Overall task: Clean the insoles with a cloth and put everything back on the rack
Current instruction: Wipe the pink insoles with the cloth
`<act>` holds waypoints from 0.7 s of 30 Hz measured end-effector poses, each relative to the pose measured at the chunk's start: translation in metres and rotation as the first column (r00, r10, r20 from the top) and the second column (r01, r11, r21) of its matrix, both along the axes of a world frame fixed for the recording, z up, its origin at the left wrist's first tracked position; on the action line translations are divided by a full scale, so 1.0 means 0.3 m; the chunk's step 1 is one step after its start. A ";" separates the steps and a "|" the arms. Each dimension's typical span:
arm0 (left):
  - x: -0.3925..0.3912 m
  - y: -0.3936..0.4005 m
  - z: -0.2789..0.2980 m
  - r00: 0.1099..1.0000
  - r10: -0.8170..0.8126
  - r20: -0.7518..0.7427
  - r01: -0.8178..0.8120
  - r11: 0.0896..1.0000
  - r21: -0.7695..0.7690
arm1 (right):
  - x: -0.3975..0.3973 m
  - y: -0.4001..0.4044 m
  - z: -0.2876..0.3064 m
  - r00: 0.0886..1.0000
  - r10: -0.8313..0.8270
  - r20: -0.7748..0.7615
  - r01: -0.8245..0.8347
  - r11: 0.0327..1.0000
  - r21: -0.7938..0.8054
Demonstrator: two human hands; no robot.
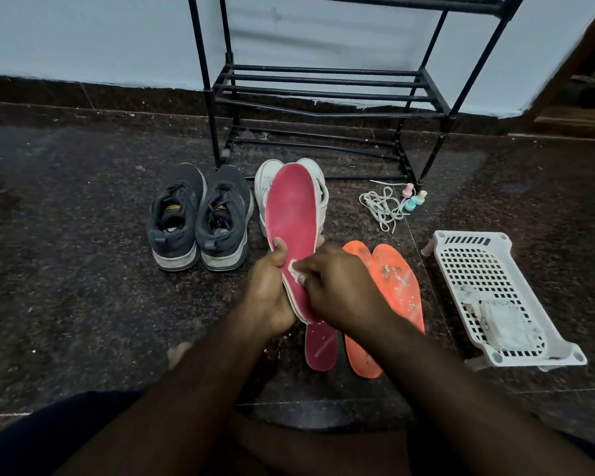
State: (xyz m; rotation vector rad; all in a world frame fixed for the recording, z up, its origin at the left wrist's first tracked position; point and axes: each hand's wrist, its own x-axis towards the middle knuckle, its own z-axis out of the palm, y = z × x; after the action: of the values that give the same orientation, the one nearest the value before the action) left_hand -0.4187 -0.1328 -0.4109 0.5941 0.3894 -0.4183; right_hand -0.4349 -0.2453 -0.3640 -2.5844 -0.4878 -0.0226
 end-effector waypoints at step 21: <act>0.007 -0.001 0.004 0.999 0.009 -0.033 -0.008 1.000 0.017 | 0.006 -0.008 0.028 1.000 -0.009 0.016 0.010 0.998 -0.070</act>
State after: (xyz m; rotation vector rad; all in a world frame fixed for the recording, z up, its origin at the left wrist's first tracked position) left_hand -0.4165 -0.1331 -0.4097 0.6021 0.4269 -0.4177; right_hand -0.4332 -0.2476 -0.3556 -2.6566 -0.4903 -0.0302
